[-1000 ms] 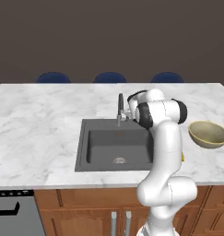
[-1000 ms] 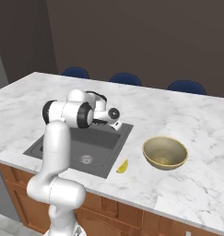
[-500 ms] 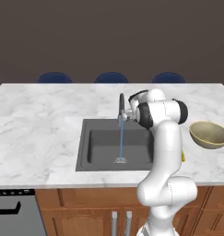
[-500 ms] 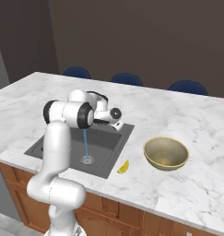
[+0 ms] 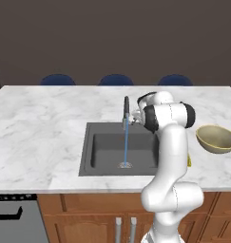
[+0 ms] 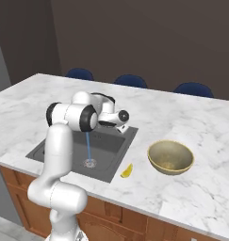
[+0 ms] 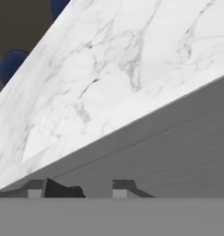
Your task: Turn on the sink faucet. Then move the lemon wedge from the counter to the sink. Turn off the sink. Move the vegetable from the sink to the pot next to the stove. Finally move the pot to the front left burner.
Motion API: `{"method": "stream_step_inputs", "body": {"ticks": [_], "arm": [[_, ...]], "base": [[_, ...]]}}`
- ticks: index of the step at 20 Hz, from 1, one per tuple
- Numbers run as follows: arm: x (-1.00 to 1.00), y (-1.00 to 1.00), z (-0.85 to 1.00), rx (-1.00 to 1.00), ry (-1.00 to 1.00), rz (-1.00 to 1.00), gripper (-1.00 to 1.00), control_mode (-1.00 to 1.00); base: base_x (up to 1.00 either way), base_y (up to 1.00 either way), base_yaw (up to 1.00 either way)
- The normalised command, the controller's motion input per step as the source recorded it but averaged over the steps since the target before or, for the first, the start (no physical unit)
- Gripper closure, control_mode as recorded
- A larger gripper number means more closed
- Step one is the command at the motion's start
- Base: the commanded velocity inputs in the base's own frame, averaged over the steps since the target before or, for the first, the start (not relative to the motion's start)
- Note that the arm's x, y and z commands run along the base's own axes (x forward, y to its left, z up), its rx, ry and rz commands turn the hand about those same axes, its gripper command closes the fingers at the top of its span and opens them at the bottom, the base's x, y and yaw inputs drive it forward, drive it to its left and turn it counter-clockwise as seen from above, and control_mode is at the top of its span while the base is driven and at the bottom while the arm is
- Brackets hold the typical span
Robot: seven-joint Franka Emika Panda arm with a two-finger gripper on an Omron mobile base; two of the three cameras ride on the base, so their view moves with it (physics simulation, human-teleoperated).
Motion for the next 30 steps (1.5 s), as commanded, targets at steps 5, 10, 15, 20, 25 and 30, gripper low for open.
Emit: {"method": "stream_step_inputs", "body": {"ticks": [5, 10, 15, 20, 25, 30], "arm": [[-0.14, -0.92, -0.59, 0.22, 0.01, 0.00, 1.00, -1.00], [-0.10, -0.53, -0.12, 0.12, 0.00, -0.02, 1.00, -1.00], [-0.08, -0.33, 0.03, 0.08, 0.01, -0.04, -1.00, -1.00], [-0.16, -0.30, 0.35, 0.04, 0.00, -0.03, -1.00, -1.00], [-0.29, -0.35, 0.56, 0.00, 0.00, -0.03, -1.00, -1.00], [-0.34, -0.34, 0.68, 0.00, 0.00, -0.02, -1.00, -1.00]], "base": [[0.00, 0.00, 0.00], [0.00, 0.00, 0.00], [0.00, 0.00, 0.00], [0.00, 0.00, 0.00], [0.00, 0.00, 0.00], [0.00, 0.00, 0.00]]}}
